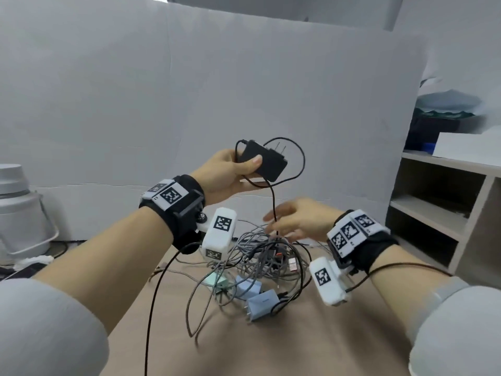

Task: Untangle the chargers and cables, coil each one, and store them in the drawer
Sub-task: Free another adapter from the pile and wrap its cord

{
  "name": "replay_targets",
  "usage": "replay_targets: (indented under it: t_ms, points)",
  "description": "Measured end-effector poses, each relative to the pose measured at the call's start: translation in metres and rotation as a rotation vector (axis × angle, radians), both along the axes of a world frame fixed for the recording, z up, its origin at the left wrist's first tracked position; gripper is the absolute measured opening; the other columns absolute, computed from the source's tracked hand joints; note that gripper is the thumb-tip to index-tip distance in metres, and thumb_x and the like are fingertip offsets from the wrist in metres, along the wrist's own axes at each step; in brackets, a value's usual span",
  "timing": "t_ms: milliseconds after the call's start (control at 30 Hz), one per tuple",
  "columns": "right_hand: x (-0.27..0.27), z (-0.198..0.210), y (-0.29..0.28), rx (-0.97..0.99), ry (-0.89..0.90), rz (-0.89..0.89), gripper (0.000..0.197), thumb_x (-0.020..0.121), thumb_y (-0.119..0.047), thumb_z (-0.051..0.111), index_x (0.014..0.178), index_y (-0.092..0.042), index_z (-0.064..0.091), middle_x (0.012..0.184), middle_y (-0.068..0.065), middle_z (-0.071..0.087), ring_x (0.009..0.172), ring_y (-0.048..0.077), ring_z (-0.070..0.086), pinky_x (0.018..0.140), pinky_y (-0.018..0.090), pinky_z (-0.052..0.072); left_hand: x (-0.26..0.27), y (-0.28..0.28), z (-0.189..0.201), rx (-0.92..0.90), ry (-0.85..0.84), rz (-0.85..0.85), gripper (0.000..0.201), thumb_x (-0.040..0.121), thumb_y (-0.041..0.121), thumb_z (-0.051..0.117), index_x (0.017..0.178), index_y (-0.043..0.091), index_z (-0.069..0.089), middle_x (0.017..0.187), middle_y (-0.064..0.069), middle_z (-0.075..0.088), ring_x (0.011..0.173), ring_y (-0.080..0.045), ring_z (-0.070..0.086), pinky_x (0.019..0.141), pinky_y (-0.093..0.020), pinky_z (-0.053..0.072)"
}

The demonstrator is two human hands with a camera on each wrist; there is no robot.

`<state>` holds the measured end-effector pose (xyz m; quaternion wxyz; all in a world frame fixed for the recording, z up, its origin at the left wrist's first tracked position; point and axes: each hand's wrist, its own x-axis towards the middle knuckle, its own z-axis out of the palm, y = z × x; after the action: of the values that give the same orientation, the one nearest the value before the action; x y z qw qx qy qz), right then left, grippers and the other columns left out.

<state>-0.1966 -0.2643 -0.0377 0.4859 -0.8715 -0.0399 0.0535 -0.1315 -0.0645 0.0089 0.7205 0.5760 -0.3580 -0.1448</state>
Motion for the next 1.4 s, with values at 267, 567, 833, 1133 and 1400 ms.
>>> replay_targets:
  t_ms: [267, 567, 833, 1133, 1400]
  points:
    - [0.018, -0.025, 0.005, -0.454, -0.066, -0.228, 0.037, 0.096, -0.032, 0.066, 0.069, -0.007, 0.065, 0.06, 0.005, 0.059, 0.053, 0.019, 0.055, 0.052, 0.028, 0.047, 0.01, 0.003, -0.018, -0.041, 0.075, 0.229, 0.011, 0.102, 0.007, 0.055, 0.104, 0.002, 0.065, 0.112, -0.019, 0.072, 0.107, -0.031, 0.07, 0.09, -0.046, 0.059]
    - [0.014, 0.008, -0.002, -0.041, -0.355, -0.501, 0.04, 0.105, -0.025, 0.049, 0.073, -0.004, 0.061, 0.068, 0.018, 0.07, 0.062, 0.031, 0.073, 0.056, 0.037, 0.059, 0.011, 0.003, -0.032, 0.022, 0.235, 0.212, 0.034, 0.098, 0.006, 0.062, 0.123, -0.017, 0.054, 0.12, -0.029, 0.066, 0.105, -0.037, 0.071, 0.079, -0.041, 0.062]
    - [0.003, 0.04, 0.013, 0.389, -0.524, -0.514, 0.044, 0.106, -0.035, 0.048, 0.068, -0.012, 0.046, 0.06, 0.01, 0.051, 0.038, 0.021, 0.048, 0.042, 0.026, 0.044, -0.007, -0.002, -0.027, 0.142, 0.166, -0.057, 0.043, 0.101, 0.022, 0.06, 0.135, -0.002, 0.054, 0.135, -0.023, 0.061, 0.12, -0.036, 0.063, 0.101, -0.054, 0.052]
    - [-0.008, 0.057, 0.005, 0.631, -0.414, -0.298, 0.007, 0.101, -0.013, 0.057, 0.096, -0.008, 0.06, 0.077, 0.007, 0.063, 0.067, 0.021, 0.061, 0.059, 0.03, 0.056, -0.008, -0.018, -0.05, -0.06, 0.308, -0.32, 0.055, 0.099, 0.034, 0.053, 0.146, 0.005, 0.048, 0.136, -0.018, 0.058, 0.13, -0.045, 0.053, 0.107, -0.061, 0.044]
    - [-0.014, 0.076, -0.001, 0.839, -0.516, -0.311, 0.01, 0.097, 0.001, 0.054, 0.103, -0.005, 0.058, 0.084, 0.015, 0.068, 0.072, 0.023, 0.067, 0.07, 0.036, 0.059, -0.019, -0.041, -0.023, -0.09, 0.137, -0.233, 0.035, 0.103, 0.027, 0.051, 0.127, 0.002, 0.059, 0.098, -0.007, 0.066, 0.083, -0.015, 0.06, 0.07, -0.025, 0.039]
